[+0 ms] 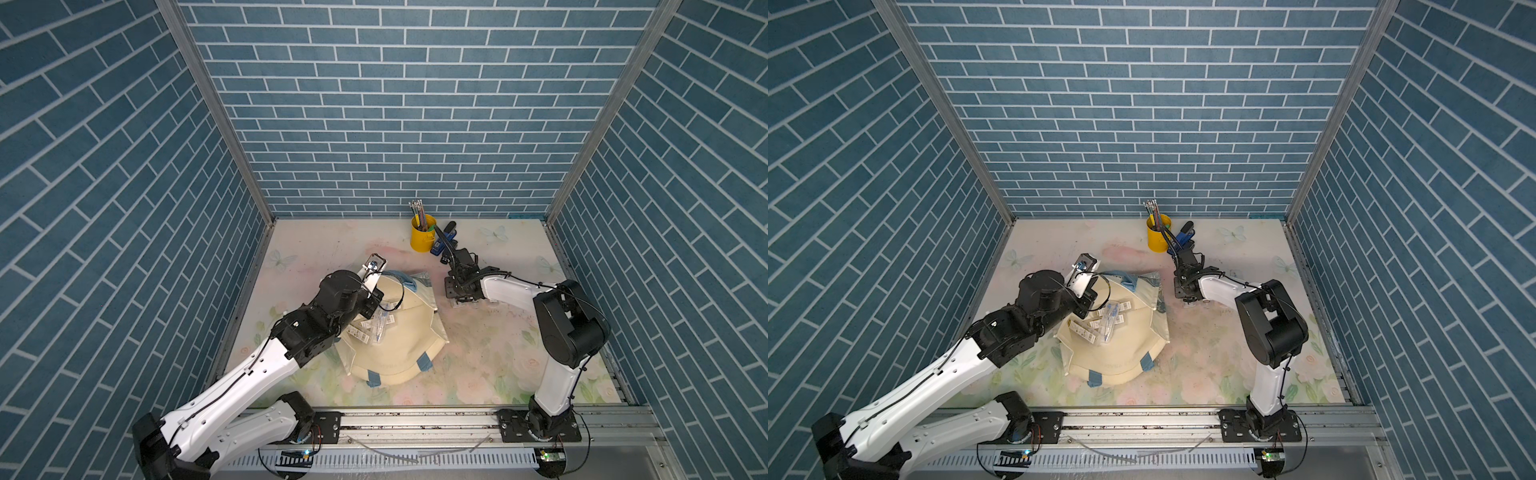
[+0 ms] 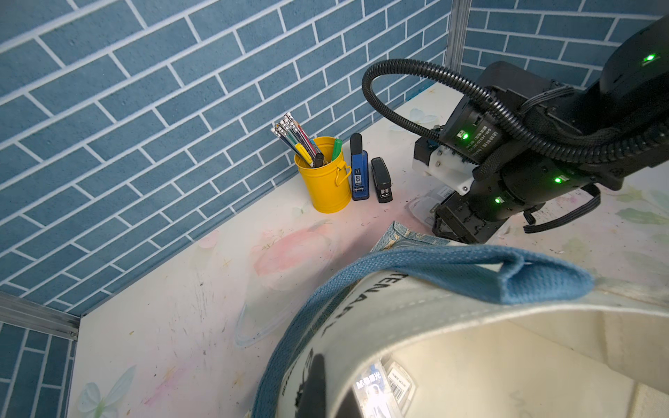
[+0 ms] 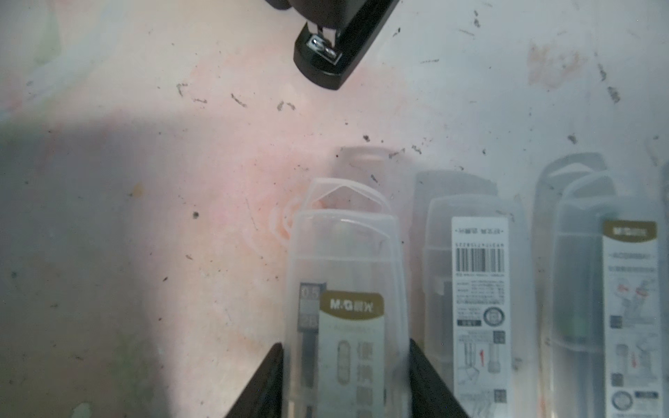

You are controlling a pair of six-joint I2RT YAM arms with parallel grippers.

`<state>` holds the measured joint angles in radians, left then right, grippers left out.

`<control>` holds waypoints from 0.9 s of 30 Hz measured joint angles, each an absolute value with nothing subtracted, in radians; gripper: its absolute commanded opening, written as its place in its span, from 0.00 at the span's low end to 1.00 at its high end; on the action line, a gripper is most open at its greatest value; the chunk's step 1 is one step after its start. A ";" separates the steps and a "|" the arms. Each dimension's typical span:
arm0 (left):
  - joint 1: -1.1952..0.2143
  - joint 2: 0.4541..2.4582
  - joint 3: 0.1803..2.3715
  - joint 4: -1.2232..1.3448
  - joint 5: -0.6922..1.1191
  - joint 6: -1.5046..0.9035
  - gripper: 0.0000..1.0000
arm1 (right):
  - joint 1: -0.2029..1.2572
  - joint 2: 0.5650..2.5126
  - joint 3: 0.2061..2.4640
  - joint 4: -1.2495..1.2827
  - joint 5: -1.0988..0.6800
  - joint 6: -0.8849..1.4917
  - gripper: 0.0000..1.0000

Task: Take out the compass set from the canvas bag
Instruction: Place the compass set at the center of the board.

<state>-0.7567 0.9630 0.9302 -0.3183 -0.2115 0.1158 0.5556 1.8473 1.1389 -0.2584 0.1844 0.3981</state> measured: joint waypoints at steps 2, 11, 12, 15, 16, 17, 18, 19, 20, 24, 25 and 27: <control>-0.757 0.963 0.930 -0.318 -0.212 0.116 0.00 | 0.556 1.853 1.139 -0.258 0.188 0.395 0.48; -0.757 0.961 0.925 -0.315 -0.208 0.116 0.00 | 0.556 1.865 1.145 -0.262 0.200 0.387 0.54; -0.757 0.961 0.925 -0.315 -0.208 0.116 0.00 | 0.556 1.866 1.148 -0.261 0.200 0.387 0.55; -0.757 0.961 0.925 -0.315 -0.207 0.116 0.00 | 0.556 1.866 1.155 -0.257 0.200 0.387 0.57; -0.757 0.961 0.925 -0.315 -0.206 0.115 0.00 | 0.556 1.866 1.155 -0.255 0.200 0.386 0.57; -0.756 0.961 0.925 -0.315 -0.205 0.115 0.00 | 0.556 1.866 1.155 -0.256 0.199 0.386 0.57; -0.756 0.961 0.925 -0.315 -0.204 0.115 0.00 | 0.556 1.866 1.155 -0.257 0.199 0.386 0.56; -0.756 0.961 0.925 -0.315 -0.204 0.115 0.00 | 0.556 1.866 1.156 -0.259 0.200 0.385 0.56; -0.756 0.961 0.925 -0.315 -0.204 0.115 0.00 | 0.556 1.866 1.157 -0.263 0.200 0.385 0.56; -0.755 0.961 0.925 -0.316 -0.201 0.115 0.00 | 0.556 1.839 1.159 -0.305 0.203 0.372 0.56; -0.755 0.961 0.925 -0.316 -0.201 0.115 0.00 | 0.556 1.817 1.159 -0.326 0.204 0.363 0.56; -0.755 0.961 0.925 -0.316 -0.200 0.115 0.00 | 0.556 1.752 1.159 -0.366 0.205 0.355 0.56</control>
